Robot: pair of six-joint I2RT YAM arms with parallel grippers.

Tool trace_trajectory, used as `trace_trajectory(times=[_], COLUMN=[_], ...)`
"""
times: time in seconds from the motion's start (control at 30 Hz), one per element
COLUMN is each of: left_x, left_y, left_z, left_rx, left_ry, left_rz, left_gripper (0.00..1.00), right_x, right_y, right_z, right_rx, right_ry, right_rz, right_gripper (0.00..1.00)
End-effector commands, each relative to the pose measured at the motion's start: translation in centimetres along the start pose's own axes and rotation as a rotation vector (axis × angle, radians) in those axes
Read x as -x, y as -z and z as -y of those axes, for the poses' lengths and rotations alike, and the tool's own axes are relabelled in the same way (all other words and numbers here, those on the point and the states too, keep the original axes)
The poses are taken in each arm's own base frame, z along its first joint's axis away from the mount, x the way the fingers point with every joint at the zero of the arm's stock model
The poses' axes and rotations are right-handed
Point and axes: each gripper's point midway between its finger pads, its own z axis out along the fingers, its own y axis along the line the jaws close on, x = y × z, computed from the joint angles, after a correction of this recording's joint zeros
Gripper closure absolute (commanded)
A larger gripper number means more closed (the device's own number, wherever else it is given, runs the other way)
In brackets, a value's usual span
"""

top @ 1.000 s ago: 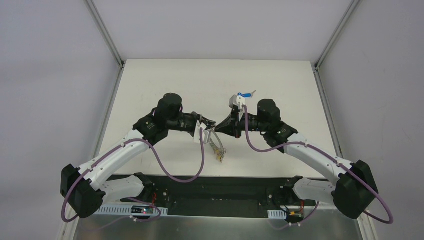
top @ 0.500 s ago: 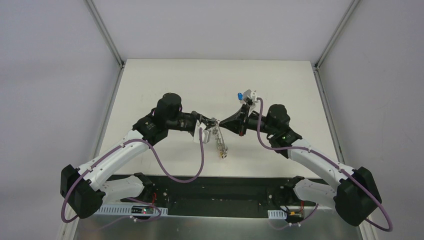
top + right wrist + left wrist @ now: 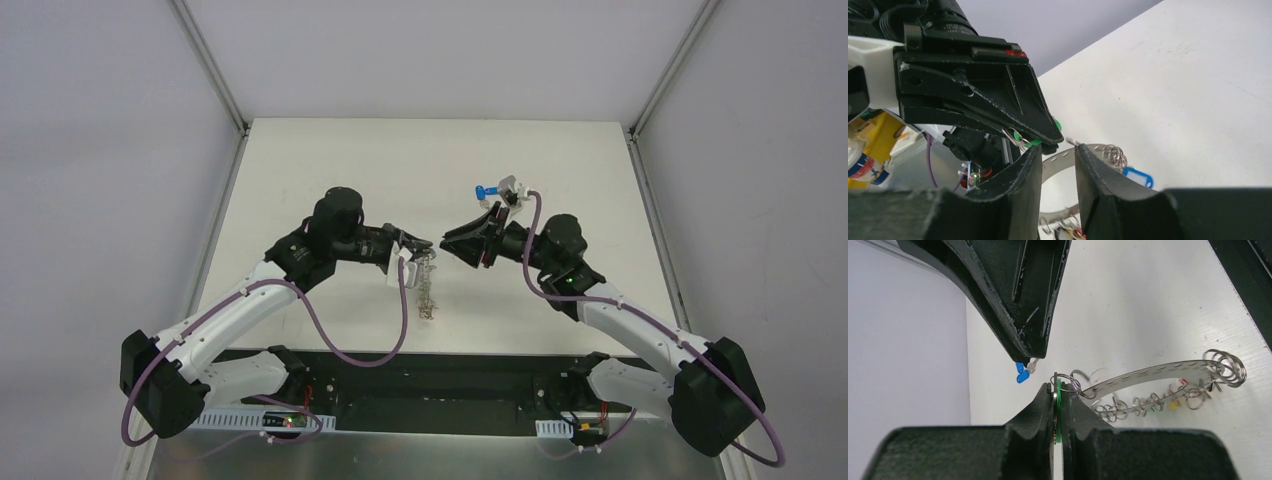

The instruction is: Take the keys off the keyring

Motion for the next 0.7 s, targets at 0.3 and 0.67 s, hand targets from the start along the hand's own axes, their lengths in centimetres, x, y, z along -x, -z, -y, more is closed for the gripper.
trace_trajectory(times=[0.3,0.67], left_x=[2.4,2.5], left_y=[0.5,0.5], left_z=[-0.9,-0.8], left_rx=[0.021,0.017], left_ry=[-0.054,-0.053], left_rz=[0.073,0.081], left_gripper=[1.00,1.00], right_x=[-0.6,-1.5], right_y=[0.6,-1.5], right_z=[-1.7,-2.8], right_rx=[0.098,0.163], right_ry=[0.406,0.434], right_rz=[-0.189,-0.227], right_gripper=[0.61,0.62])
